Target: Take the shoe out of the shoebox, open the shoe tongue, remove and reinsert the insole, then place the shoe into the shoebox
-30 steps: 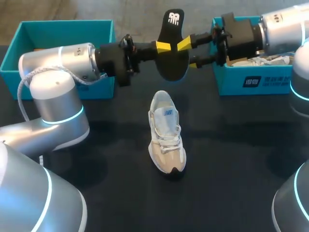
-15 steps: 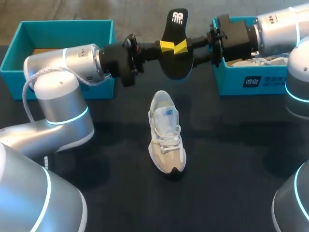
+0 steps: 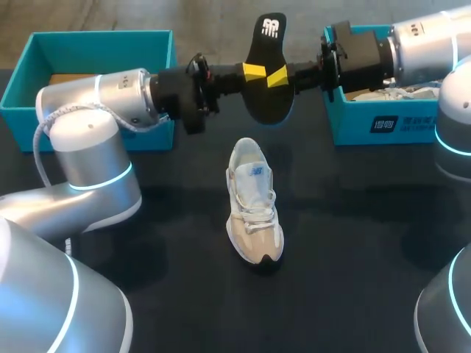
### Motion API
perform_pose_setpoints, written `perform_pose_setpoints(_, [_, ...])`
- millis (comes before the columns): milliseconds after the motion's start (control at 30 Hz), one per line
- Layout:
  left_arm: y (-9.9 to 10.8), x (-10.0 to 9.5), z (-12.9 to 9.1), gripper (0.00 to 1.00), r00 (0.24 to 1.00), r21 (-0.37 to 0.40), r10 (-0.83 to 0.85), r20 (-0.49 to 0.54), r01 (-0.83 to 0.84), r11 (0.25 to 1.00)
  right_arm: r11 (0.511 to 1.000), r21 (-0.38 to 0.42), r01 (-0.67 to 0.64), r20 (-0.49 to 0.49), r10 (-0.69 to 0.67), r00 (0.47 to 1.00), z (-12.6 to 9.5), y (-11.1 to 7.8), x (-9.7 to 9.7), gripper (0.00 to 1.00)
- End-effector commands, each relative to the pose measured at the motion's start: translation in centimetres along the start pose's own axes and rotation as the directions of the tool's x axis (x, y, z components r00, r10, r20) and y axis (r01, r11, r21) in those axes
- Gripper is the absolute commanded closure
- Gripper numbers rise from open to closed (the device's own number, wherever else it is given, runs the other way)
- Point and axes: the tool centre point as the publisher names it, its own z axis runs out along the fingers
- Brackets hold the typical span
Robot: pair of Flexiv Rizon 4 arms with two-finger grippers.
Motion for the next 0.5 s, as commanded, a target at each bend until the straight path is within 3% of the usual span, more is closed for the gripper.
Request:
perform_pose_setpoints(33, [-0.1,0.2,-0.4,0.61,1.000,0.004,0.001,0.000,-0.001,1.000,1.000,-0.002,0.001,-0.003,-0.001,1.000,0.2,0.0,-0.2,1.00])
perform_pose_setpoints(100, [-0.1,0.2,-0.5,0.53,1.000,0.004,0.001,-0.002,-0.001,1.000,1.000,-0.004,0.003,-0.004,-0.003,1.000,0.2,0.0,-0.1,1.00])
perform_pose_setpoints(133, [-0.1,0.2,-0.6,0.36,1.000,0.004,0.002,-0.002,-0.002,1.000,1.000,-0.005,0.004,-0.004,-0.004,1.000,0.2,0.0,-0.1,1.00])
perform_pose_setpoints(167, [-0.1,0.2,-0.6,0.07,1.000,0.005,0.003,-0.001,-0.003,1.000,1.000,-0.010,0.007,-0.003,-0.007,1.000,0.2,0.0,-0.2,1.00])
perform_pose_setpoints(200, [0.0,0.2,-0.7,0.00,1.000,0.006,0.005,-0.002,-0.005,1.000,1.000,-0.013,0.010,-0.002,-0.010,1.000,0.1,0.0,-0.2,1.00])
perform_pose_setpoints(500, [1.0,0.6,-3.1,0.00,0.996,0.092,0.045,-0.080,-0.037,0.995,0.993,-0.052,0.102,0.016,-0.101,0.995,-0.5,0.7,-0.1,1.00])
